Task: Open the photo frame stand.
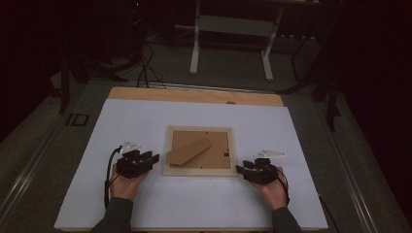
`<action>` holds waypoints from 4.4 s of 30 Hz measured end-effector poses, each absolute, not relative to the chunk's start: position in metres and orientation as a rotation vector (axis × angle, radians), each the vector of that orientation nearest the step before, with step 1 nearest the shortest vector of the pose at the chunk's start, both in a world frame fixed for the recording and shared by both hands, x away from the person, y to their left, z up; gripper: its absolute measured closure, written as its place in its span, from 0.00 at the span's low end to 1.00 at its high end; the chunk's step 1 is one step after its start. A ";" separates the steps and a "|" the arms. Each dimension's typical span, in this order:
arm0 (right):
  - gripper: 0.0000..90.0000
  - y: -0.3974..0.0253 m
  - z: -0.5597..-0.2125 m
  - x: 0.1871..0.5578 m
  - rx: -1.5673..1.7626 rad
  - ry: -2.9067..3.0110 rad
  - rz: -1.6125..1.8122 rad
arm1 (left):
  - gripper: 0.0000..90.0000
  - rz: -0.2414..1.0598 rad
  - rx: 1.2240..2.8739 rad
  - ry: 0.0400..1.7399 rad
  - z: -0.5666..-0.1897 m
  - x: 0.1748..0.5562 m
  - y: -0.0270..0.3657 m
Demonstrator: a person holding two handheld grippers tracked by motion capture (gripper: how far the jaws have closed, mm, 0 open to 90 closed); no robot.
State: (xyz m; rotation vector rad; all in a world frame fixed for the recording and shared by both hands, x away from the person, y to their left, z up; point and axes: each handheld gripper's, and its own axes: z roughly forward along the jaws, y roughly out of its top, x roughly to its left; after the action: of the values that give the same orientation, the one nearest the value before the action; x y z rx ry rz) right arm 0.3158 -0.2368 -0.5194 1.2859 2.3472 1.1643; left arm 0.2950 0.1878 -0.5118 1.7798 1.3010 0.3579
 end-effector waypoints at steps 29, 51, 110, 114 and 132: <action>0.55 -0.234 -0.519 0.312 1.266 2.385 1.166 | 0.55 0.430 1.808 1.187 -0.484 0.282 0.174; 0.54 -0.240 -0.517 0.312 1.287 2.359 1.177 | 0.48 0.322 1.967 1.047 -0.457 0.319 0.140; 0.53 -0.239 -0.521 0.313 1.284 2.375 1.159 | 0.46 -0.075 2.247 0.967 -0.493 0.401 0.088; 0.53 -0.239 -0.520 0.313 1.283 2.374 1.160 | 0.45 -0.075 2.256 0.968 -0.494 0.401 0.087; 0.53 -0.240 -0.520 0.313 1.285 2.373 1.157 | 0.44 -0.049 2.321 0.939 -0.497 0.399 0.082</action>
State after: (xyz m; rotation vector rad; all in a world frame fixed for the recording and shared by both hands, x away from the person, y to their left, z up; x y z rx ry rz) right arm 0.3132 -0.2401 -0.5202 1.2853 2.3734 1.1573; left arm 0.3989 0.0815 -0.4967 2.3215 0.9387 -0.0493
